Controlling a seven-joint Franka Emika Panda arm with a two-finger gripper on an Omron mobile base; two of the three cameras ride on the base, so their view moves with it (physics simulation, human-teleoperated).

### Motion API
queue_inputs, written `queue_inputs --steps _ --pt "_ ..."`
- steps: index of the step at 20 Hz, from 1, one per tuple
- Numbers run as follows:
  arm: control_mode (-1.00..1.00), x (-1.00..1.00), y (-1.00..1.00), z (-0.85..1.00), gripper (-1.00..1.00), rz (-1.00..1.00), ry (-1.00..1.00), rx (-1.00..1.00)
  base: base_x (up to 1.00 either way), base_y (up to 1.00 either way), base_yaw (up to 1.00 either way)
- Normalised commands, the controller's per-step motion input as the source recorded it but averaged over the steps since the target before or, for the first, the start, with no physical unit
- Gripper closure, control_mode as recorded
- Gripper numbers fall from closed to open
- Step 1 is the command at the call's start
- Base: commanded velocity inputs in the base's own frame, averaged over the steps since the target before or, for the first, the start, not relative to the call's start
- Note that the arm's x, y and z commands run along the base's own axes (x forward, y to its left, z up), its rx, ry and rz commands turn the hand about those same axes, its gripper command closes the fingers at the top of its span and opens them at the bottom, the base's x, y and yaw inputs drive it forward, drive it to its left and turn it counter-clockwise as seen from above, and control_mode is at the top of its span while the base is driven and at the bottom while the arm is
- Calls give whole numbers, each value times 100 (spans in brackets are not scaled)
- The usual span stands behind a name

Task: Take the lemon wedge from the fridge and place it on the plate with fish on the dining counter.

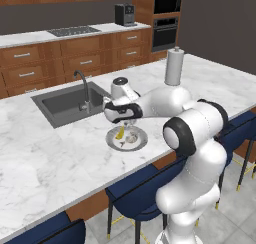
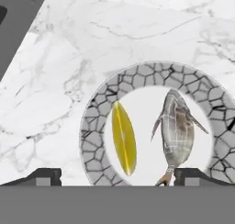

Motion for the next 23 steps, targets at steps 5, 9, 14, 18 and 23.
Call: queue_inputs --steps 5,9,14,18,23 --pt "-100 -100 -49 100 -100 -9 -1 13 0 0 0" --pt "-100 -100 -53 84 -100 0 -5 9 0 0 0" --pt "-100 -100 -59 56 -100 0 -18 0 0 0 0" --pt "-100 -100 -61 25 -100 0 -20 -9 0 0 0" --pt "-100 -100 -23 0 -100 0 -50 -27 0 0 0"
